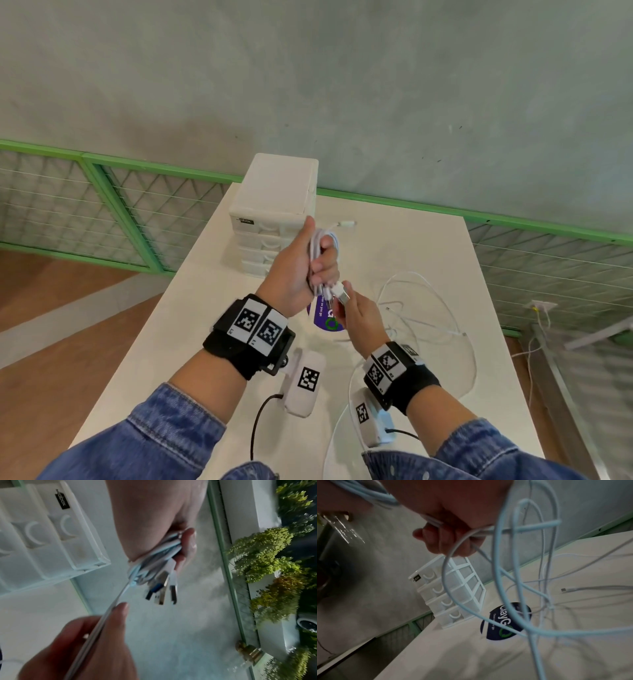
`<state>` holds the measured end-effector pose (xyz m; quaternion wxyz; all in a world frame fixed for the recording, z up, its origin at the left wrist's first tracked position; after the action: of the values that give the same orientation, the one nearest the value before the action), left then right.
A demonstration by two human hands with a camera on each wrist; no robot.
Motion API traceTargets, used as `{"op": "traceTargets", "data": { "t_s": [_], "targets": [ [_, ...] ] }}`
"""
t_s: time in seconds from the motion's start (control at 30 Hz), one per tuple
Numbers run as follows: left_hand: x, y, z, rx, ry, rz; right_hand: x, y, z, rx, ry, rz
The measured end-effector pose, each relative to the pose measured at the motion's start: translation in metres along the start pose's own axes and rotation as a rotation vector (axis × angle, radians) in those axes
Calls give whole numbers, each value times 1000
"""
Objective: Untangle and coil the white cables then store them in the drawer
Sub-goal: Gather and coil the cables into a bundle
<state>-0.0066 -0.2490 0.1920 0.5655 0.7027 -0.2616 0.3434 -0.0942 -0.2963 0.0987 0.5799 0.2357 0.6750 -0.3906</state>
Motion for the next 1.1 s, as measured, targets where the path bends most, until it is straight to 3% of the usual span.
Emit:
{"op": "traceTargets", "data": {
  "t_s": [0.17,0.27,0.47,0.53,0.63,0.73,0.93,1.1],
  "targets": [
    [38,-32,4,192,224,-104,26,9,-13,-232,9,-294],
    [44,-51,2,319,287,-94,26,5,-22,-265,-29,-345],
    [34,-71,0,524,342,309,-23,25,-33,-386,-211,-359],
    [35,-63,-3,508,400,575,-42,22,-31,-333,-276,-318],
    [26,-44,-4,372,450,976,-64,11,-24,-233,-370,-256],
    [8,-37,0,233,325,1206,-75,5,-20,-242,-413,-197],
    [-27,-27,-8,48,-54,1260,-69,-25,-6,-217,-305,-205],
    [-9,-30,-10,187,-9,1146,-37,-48,-4,-242,-172,-217]
  ]
}}
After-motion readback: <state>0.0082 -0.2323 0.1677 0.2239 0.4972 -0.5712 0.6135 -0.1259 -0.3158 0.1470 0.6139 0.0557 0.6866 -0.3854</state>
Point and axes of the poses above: each hand's wrist, its own z-axis towards the middle knuckle, its own y-axis out of the palm, x = y × z, the point moved 8 cm from there along z, towards the middle knuckle, and after that the axes turned 6 degrees about z, right-handed, at the moved point
